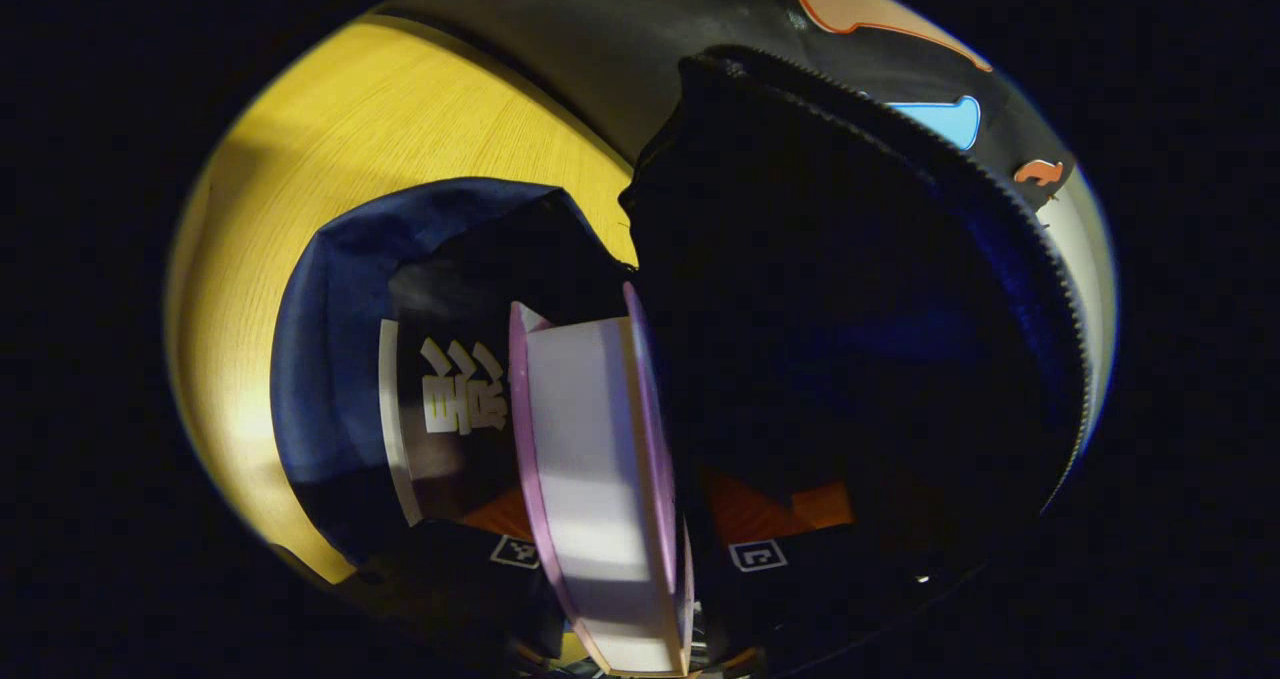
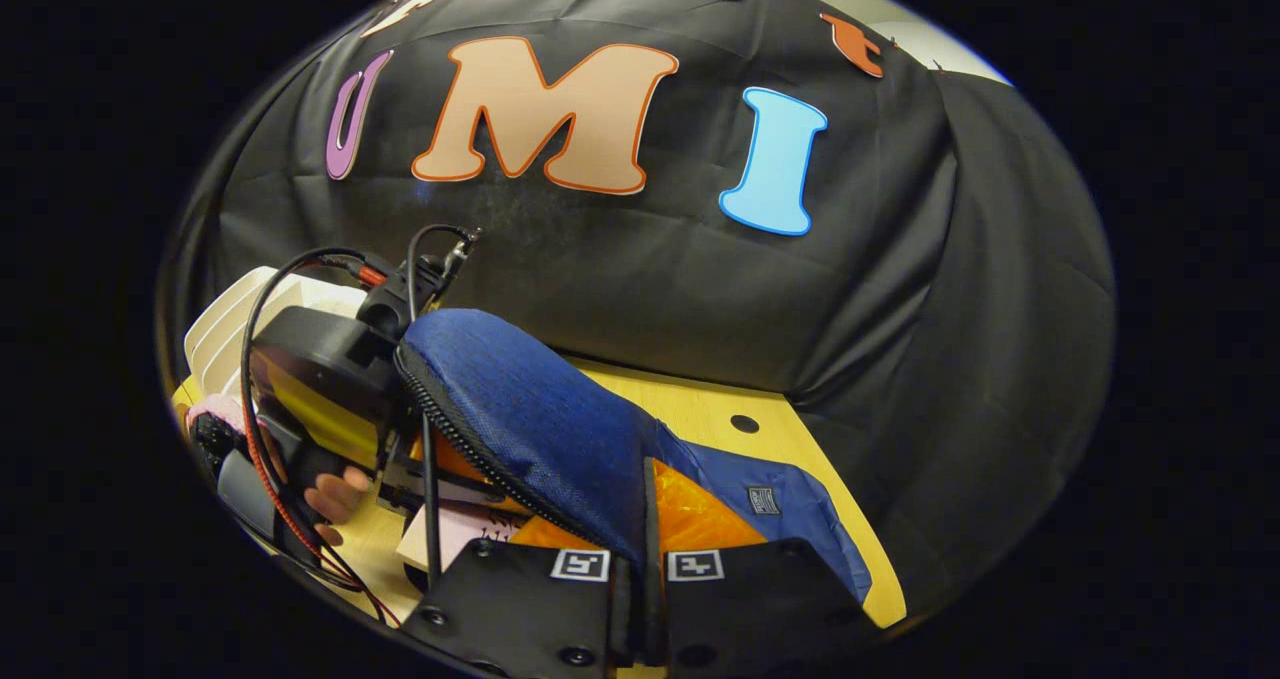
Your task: Open the schoolbag, grab two books from the bookshelf and put them into the schoolbag.
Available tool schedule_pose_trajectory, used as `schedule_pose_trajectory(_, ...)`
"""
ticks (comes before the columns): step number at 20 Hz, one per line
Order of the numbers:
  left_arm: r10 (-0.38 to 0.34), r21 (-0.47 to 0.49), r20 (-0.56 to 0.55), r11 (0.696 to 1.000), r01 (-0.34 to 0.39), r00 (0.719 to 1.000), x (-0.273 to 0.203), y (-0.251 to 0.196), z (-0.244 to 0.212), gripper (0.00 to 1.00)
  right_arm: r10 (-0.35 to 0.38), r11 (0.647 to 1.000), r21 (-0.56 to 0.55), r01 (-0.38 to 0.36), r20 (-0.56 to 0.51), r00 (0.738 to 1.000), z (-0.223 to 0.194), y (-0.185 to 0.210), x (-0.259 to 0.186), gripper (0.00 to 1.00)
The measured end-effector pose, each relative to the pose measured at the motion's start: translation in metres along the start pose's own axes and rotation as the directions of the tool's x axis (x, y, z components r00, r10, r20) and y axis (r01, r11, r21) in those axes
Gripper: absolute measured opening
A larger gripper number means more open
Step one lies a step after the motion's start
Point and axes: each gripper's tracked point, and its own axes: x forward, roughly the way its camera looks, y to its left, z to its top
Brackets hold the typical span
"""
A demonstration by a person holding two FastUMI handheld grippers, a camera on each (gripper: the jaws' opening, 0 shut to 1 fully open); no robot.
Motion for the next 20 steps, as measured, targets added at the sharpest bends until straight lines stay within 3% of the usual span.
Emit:
schedule_pose_trajectory(3,0.092,0.090,-0.004,0.992,-0.092,0.996,-0.012,0.014,-0.001,0.63,-0.006,1.000,-0.009,0.006,0.004,1.000,-0.001,-0.004,-0.002,0.07)
schedule_pose_trajectory(4,0.111,0.116,0.003,0.987,-0.111,0.994,-0.015,0.012,-0.003,0.80,-0.005,1.000,0.001,0.005,0.002,1.000,-0.001,-0.005,-0.003,0.09)
schedule_pose_trajectory(6,0.158,0.163,0.019,0.974,-0.159,0.987,-0.027,0.016,-0.004,0.89,-0.004,1.000,0.027,0.004,0.000,1.000,0.000,-0.008,-0.003,0.07)
schedule_pose_trajectory(12,0.247,0.294,0.076,0.920,-0.258,0.966,-0.074,0.012,0.001,0.92,0.026,0.997,0.070,-0.025,-0.017,1.000,-0.003,-0.009,-0.006,0.09)
schedule_pose_trajectory(15,0.288,0.379,0.103,0.873,-0.306,0.952,-0.101,-0.003,-0.001,0.92,0.068,0.992,0.112,-0.064,-0.030,0.997,-0.001,-0.005,-0.013,0.14)
schedule_pose_trajectory(20,0.295,0.490,0.208,0.794,-0.360,0.933,-0.137,-0.030,0.014,0.94,0.086,0.980,0.180,-0.081,-0.021,0.996,0.009,-0.004,-0.037,0.84)
